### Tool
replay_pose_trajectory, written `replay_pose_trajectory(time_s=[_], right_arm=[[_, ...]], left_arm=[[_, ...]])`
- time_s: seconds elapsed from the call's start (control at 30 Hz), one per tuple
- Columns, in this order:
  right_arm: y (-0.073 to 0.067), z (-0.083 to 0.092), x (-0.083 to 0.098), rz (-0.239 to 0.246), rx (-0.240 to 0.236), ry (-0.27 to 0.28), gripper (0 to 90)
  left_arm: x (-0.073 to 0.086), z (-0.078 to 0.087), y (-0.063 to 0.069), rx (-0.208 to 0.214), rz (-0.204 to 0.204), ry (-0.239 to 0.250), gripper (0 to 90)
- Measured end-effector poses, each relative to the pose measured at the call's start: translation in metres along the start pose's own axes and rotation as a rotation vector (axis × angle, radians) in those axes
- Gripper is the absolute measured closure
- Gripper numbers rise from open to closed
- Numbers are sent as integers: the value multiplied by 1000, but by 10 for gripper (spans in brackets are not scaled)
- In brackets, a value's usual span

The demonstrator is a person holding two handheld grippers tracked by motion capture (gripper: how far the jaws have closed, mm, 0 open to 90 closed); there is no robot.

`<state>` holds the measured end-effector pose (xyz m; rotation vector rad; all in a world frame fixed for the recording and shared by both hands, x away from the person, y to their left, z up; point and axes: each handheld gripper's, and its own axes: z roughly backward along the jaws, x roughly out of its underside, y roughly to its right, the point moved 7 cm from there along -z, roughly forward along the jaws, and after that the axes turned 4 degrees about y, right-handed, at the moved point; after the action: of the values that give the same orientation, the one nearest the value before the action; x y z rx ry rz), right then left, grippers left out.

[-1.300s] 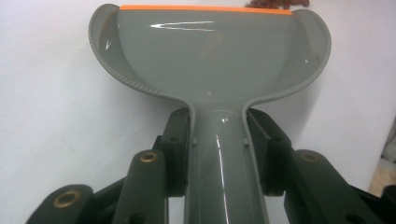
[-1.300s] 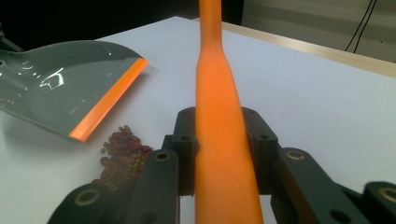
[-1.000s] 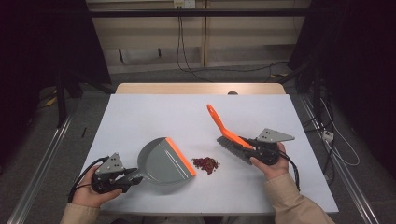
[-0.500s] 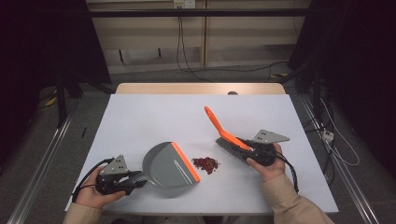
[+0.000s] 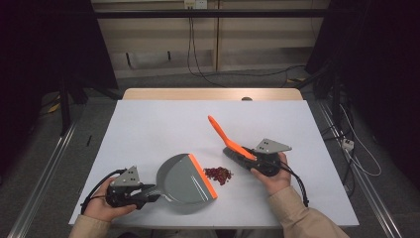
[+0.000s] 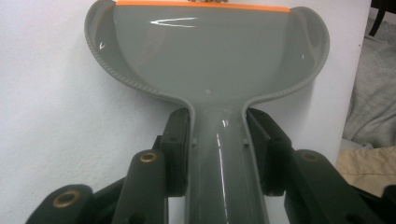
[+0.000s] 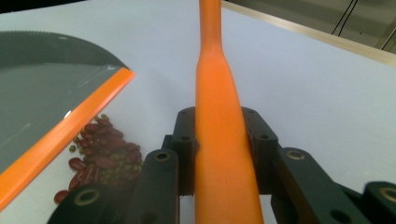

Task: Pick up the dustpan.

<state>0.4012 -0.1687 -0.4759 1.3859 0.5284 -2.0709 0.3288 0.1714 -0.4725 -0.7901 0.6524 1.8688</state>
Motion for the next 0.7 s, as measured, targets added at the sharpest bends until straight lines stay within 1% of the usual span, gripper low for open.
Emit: replay_pose_trajectory(time_s=[0.03, 0.07, 0.1, 0.17, 0.23, 0.27, 0.33, 0.4, 0.43, 0.47, 0.5, 0.6, 0.63, 0.67, 0.7], right_arm=[[0, 0, 0, 3, 10, -3, 710], [0, 0, 0, 16, 21, -7, 709], [-1, 1, 0, 21, 25, -10, 709], [-2, 3, 0, 1, 18, -22, 709], [-3, 5, 1, 8, 21, -31, 708], [-4, 6, 1, 17, 27, -31, 708], [-4, 7, 2, 16, 45, -29, 709], [-5, 8, 2, -4, 61, -32, 709], [-5, 8, 2, -17, 75, -36, 710], [-6, 9, 3, -32, 88, -37, 710], [-7, 9, 3, -39, 98, -42, 711], [-11, 8, 3, -43, 114, -46, 710], [-14, 7, 3, -36, 118, -51, 710], [-16, 7, 3, -29, 118, -52, 710], [-18, 6, 3, -25, 119, -51, 709]], left_arm=[[0, 0, 0, 2, -1, -1, 624], [0, -1, 0, 2, -1, -1, 624], [0, -2, 1, 5, 1, 8, 624], [0, -2, 1, 4, -1, 0, 624], [0, -2, 2, 9, -3, -5, 623], [0, -2, 2, 13, -3, -6, 623], [-1, -3, 3, 11, -5, 0, 623], [-1, -4, 4, 9, -8, -5, 623], [-2, -4, 5, 27, -7, -4, 623], [-2, -5, 5, 18, -12, -6, 623], [-2, -5, 6, 18, -5, -1, 623], [-2, -5, 6, 21, -9, -10, 623], [-2, -6, 5, 10, -10, -8, 623], [-2, -6, 6, 28, -6, -12, 622], [-3, -6, 6, 30, -3, -2, 622]])
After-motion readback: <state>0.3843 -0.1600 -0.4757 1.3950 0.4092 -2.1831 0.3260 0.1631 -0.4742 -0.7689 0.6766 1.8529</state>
